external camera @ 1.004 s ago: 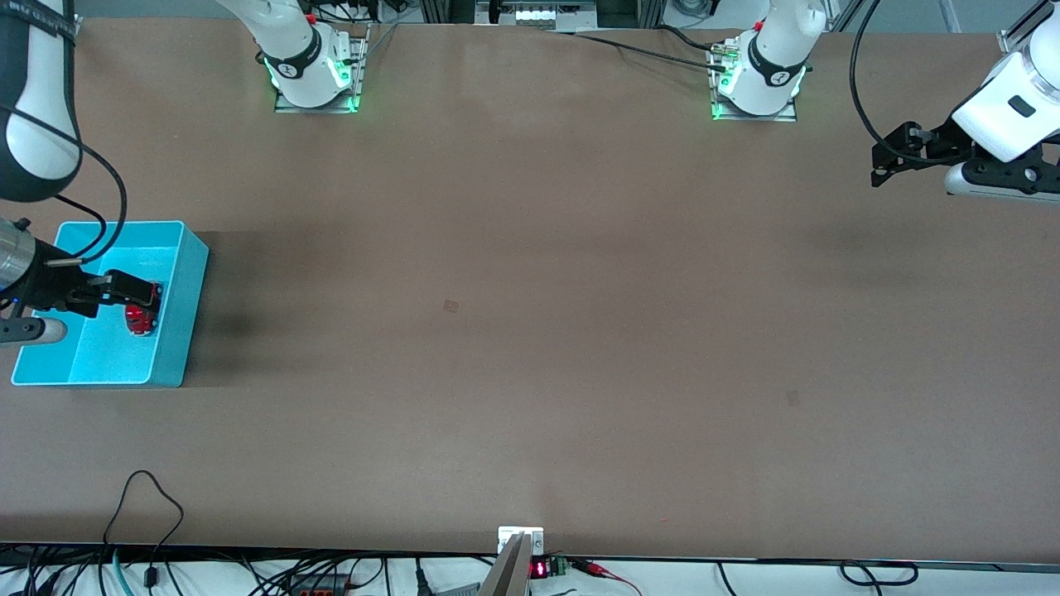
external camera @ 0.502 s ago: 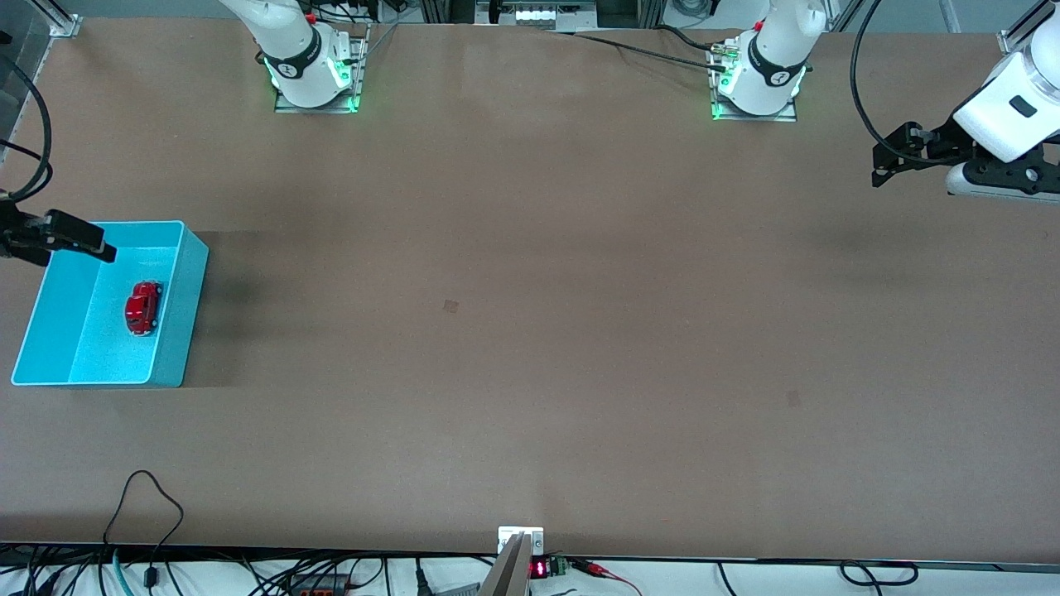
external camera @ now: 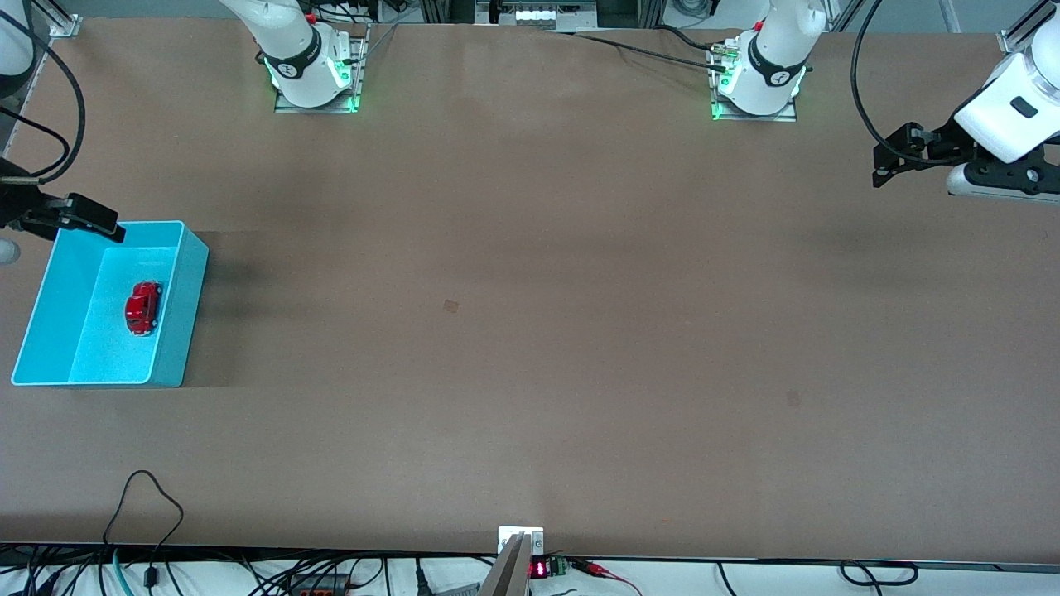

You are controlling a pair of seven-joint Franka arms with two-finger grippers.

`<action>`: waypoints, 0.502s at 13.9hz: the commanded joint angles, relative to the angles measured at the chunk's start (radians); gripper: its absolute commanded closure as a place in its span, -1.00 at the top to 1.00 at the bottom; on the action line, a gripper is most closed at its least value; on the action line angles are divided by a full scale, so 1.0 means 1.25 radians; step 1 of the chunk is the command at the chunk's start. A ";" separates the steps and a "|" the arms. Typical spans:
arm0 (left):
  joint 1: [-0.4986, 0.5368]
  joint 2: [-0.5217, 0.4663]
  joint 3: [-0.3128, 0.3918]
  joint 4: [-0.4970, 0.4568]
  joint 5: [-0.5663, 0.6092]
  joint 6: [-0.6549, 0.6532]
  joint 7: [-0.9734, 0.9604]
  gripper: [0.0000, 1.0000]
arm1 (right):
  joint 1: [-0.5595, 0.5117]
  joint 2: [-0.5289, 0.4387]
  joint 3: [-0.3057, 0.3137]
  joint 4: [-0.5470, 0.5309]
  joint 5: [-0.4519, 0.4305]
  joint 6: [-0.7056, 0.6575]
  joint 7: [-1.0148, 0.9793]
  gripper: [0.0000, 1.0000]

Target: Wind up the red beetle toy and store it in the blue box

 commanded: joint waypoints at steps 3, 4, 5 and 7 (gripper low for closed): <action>0.005 0.011 0.000 0.023 -0.015 -0.012 0.006 1.00 | -0.006 -0.096 0.013 -0.081 -0.011 0.016 0.045 1.00; 0.005 0.011 0.000 0.023 -0.015 -0.012 0.006 1.00 | -0.004 -0.096 0.013 -0.080 -0.011 0.013 0.038 1.00; 0.005 0.011 0.000 0.023 -0.015 -0.012 0.006 1.00 | -0.004 -0.096 0.014 -0.077 -0.012 0.003 0.030 1.00; 0.005 0.011 0.000 0.023 -0.015 -0.012 0.006 1.00 | -0.008 -0.094 0.012 -0.066 -0.008 -0.015 0.031 1.00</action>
